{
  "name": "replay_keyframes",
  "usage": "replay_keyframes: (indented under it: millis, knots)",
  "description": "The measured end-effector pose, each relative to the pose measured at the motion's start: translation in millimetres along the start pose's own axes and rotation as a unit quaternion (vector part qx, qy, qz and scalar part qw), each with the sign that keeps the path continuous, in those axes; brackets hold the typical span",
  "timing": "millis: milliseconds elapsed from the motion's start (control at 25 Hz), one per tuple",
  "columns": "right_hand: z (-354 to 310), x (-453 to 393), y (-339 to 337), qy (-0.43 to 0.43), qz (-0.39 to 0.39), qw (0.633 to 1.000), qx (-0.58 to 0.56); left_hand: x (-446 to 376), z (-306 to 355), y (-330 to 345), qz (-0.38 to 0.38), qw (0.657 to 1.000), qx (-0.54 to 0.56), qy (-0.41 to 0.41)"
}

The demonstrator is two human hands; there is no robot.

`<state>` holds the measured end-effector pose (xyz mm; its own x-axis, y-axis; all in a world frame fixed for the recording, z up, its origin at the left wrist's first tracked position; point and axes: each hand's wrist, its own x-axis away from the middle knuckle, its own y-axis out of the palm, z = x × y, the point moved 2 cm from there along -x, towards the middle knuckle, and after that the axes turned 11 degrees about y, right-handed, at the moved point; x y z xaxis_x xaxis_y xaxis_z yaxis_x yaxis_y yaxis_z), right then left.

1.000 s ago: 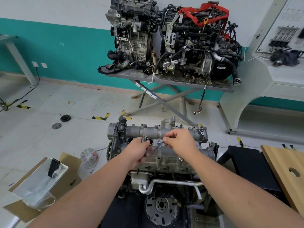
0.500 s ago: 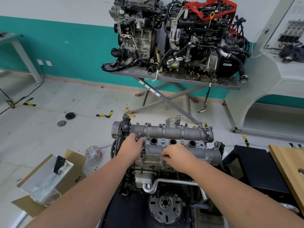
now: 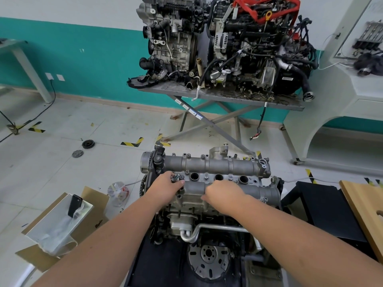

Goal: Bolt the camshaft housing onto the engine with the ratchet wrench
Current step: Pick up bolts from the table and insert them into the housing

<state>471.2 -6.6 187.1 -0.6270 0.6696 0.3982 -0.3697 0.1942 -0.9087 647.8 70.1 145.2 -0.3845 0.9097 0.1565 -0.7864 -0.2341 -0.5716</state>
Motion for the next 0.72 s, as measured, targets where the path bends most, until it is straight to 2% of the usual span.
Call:
replay_keyframes:
  millis: [80, 160, 240, 320, 560, 720]
  knots:
    - [0, 1, 3, 0.010, 0.002, 0.999, 0.045, -3, 2, -4, -0.031, 0.999, -0.025, 0.000]
    - [7, 2, 1, 0.010, 0.015, 1.000, 0.006, -6, 3, -6, -0.050, 0.998, -0.047, -0.001]
    - [11, 2, -3, -0.033, -0.005, 0.998, -0.052, -8, 3, -7, -0.059, 0.997, -0.056, -0.003]
    - [8, 2, -2, -0.066, -0.013, 0.997, -0.046, -10, 5, -7, -0.068, 0.996, -0.057, -0.004]
    - [-5, 0, -1, 0.010, 0.004, 1.000, 0.007, -14, 3, -6, -0.082, 0.995, -0.062, -0.005]
    - [30, 7, -12, 0.048, 0.020, 0.995, -0.081, -18, 0, -9, -0.092, 0.994, -0.065, -0.014]
